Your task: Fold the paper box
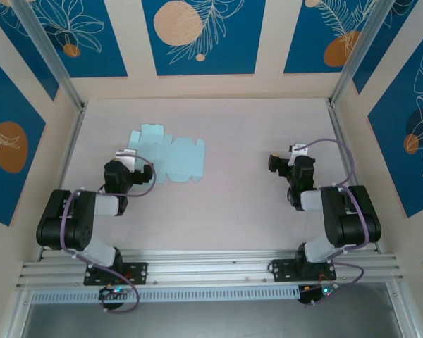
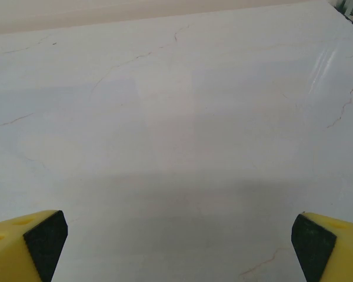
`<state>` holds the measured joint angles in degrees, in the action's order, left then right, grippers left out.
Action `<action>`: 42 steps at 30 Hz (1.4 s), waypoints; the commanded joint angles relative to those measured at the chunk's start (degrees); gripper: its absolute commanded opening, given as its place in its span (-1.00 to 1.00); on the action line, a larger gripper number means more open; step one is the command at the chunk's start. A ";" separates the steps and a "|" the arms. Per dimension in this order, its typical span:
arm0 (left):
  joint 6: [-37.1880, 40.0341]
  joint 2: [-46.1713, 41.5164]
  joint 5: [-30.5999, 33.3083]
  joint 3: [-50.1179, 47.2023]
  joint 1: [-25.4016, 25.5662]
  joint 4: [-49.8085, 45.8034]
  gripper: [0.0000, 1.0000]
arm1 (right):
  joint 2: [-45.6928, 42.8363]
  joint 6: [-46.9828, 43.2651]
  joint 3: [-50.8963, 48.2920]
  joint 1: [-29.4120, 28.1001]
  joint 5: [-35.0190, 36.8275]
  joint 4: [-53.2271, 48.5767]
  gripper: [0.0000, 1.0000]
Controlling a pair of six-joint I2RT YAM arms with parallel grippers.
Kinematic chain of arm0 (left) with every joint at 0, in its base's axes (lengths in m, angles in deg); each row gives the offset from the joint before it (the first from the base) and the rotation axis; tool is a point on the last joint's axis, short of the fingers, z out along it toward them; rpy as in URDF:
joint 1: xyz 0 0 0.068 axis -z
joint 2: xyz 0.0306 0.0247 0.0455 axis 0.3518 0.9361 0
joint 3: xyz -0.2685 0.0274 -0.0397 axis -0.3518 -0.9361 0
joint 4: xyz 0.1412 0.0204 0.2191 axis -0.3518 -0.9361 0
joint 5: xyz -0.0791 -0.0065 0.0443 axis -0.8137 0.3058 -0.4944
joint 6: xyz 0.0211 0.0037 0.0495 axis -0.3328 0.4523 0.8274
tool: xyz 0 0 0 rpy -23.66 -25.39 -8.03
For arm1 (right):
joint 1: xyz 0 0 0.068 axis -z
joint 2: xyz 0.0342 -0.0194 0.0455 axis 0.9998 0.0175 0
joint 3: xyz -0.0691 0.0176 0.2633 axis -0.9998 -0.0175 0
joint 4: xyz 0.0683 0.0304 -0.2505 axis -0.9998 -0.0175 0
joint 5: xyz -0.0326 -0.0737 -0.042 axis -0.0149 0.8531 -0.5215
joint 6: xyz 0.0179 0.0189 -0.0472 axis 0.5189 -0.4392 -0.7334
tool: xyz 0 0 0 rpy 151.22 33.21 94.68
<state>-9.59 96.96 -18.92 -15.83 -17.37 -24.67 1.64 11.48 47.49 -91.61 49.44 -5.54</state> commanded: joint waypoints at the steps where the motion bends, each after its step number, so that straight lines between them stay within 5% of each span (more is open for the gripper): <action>1: 0.31 -0.25 -0.60 0.61 -0.53 0.01 0.99 | -0.36 0.71 -0.57 -0.11 1.42 2.56 0.99; 42: -0.06 -0.46 0.52 0.76 -0.55 -0.53 0.99 | -0.36 0.73 -0.48 -0.12 1.29 2.47 0.99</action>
<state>-9.61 96.96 -18.89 -15.83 -17.37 -24.67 1.64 11.48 47.47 -91.61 49.44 -5.54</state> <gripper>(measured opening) 0.997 0.996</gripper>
